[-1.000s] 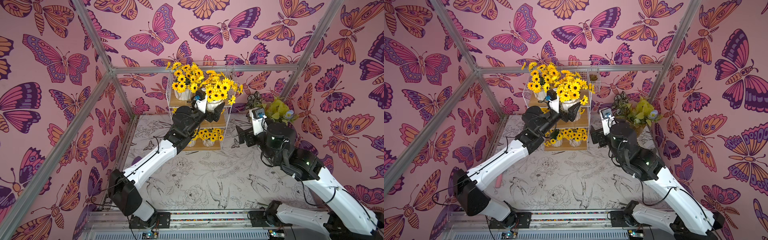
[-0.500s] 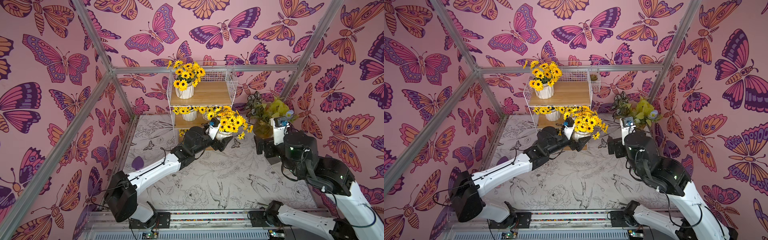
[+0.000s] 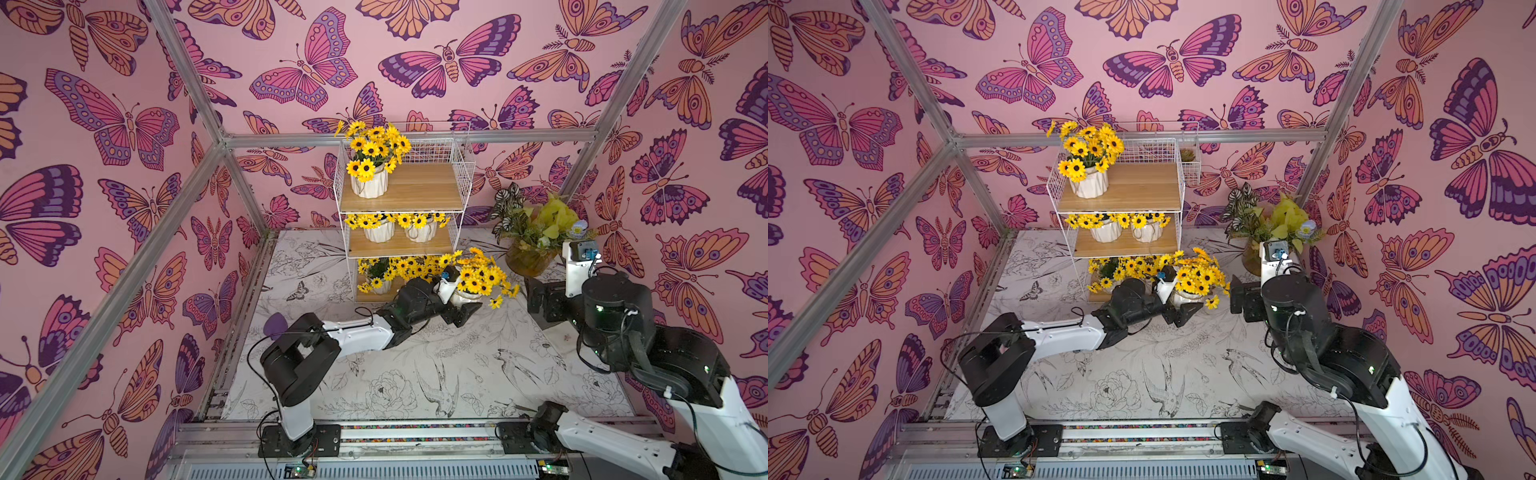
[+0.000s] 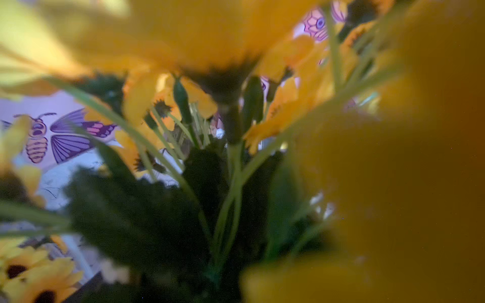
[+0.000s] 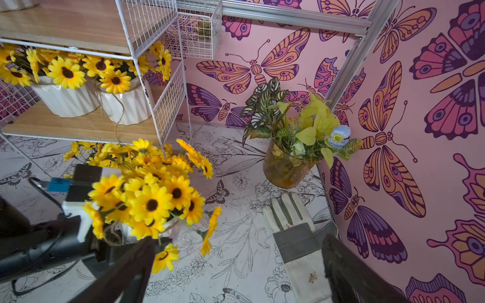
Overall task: Take the sunflower pots off the shelves
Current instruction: Place the sunflower pot at the center of the board.
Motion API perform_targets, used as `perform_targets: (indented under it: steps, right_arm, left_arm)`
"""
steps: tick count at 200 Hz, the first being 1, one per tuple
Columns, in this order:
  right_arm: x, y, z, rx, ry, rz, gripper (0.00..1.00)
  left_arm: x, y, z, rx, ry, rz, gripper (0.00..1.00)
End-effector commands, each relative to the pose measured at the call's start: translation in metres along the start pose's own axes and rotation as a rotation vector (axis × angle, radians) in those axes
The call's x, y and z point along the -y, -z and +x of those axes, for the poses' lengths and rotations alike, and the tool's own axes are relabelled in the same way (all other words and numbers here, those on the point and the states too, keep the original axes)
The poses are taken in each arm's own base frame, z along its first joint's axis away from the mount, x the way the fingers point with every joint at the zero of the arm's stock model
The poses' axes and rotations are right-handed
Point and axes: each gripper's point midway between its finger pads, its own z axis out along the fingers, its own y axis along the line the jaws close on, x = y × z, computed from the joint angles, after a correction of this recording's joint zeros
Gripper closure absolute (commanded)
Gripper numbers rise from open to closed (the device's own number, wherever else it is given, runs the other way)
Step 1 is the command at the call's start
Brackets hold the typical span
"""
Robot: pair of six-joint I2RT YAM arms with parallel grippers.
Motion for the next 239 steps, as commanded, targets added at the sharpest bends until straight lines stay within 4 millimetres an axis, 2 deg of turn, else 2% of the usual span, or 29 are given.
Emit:
perform_targets:
  steps: [1,42,123,157,202,239]
  right_arm:
    - [0.008,0.000,0.002,0.005,-0.013,0.041,0.01]
    - [0.004,-0.005,0.004,0.002,-0.007,0.037,0.01]
    - [-0.002,-0.011,0.017,-0.025,-0.030,0.019,0.01]
    - [-0.007,-0.016,0.019,-0.035,-0.033,0.011,0.01]
    - [-0.009,-0.017,0.016,-0.018,-0.050,0.006,0.01]
    - [-0.010,-0.017,0.012,-0.008,-0.056,0.009,0.01]
  left_arm:
    - [0.014,-0.013,-0.044,0.197,-0.018,0.076,0.40]
    - [0.009,-0.051,-0.008,0.211,0.034,0.124,0.40]
    - [-0.006,-0.111,0.026,0.179,0.044,0.142,0.38]
    - [-0.015,-0.126,0.036,0.146,0.017,0.135,0.36]
    - [-0.042,-0.144,0.051,0.101,0.067,0.120,0.28]
    - [-0.063,-0.158,0.059,0.093,0.112,0.111,0.26]
